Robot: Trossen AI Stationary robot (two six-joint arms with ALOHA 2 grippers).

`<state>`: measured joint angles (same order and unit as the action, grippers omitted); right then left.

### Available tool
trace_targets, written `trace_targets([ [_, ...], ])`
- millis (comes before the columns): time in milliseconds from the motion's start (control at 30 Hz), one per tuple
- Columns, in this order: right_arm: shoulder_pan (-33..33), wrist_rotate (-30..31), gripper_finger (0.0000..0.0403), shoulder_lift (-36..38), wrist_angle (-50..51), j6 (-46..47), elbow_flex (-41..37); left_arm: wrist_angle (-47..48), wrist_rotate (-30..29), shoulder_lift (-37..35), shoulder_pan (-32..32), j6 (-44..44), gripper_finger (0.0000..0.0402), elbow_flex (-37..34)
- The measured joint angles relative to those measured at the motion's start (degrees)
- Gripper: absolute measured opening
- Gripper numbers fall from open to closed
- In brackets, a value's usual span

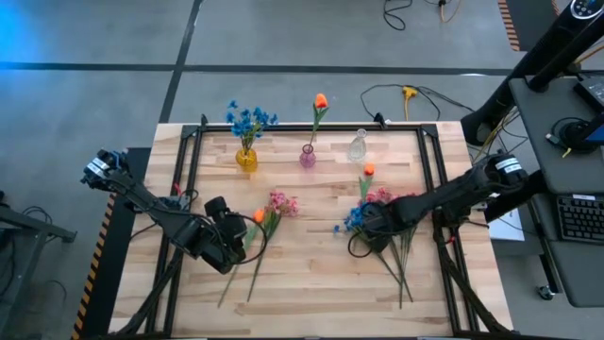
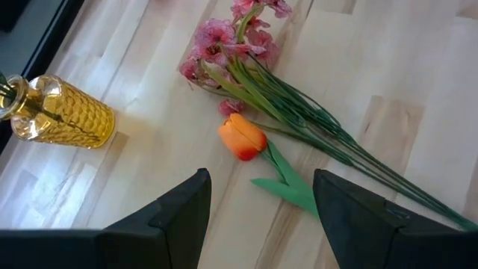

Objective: Sort flowers into vase by color
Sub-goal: Put the middle pink flowers into the transparent vase

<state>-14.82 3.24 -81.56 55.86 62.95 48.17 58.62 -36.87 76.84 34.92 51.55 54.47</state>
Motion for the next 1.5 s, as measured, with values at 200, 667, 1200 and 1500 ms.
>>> trace_targets([
  [200,0.89,0.12,0.0208,0.0,-2.55,-0.58,-2.93,-0.01,0.01,0.0,0.0,0.02,0.0217,-0.97],
  [667,0.89,1.47,0.0098,0.0,-7.43,1.0,-5.69,-0.08,-0.12,0.0,-0.02,0.02,0.0217,-1.39],
  [1200,0.89,3.53,0.0014,5.34,-6.67,2.42,-4.42,-0.66,-1.3,0.0,-0.02,0.0,0.0217,-1.39],
  [1500,0.84,11.17,0.0013,16.31,-6.49,1.52,-3.44,-1.02,-1.54,0.0,-0.02,0.0,0.0217,-1.39],
])
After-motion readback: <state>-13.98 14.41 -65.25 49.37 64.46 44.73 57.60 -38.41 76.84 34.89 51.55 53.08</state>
